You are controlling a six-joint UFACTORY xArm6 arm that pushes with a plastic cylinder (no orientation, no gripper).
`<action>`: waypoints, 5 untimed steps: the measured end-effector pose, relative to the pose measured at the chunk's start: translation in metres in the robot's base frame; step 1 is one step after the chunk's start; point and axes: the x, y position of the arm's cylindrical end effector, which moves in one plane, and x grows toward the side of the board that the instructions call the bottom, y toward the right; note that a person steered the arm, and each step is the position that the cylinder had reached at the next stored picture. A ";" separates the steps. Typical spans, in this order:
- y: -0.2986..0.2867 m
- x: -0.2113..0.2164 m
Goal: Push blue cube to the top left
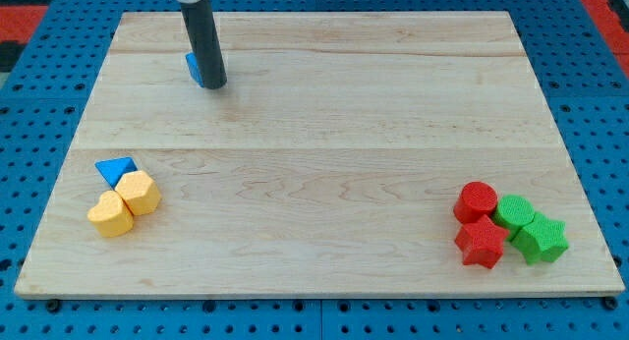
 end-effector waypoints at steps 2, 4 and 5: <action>-0.006 -0.047; -0.013 -0.042; -0.025 -0.026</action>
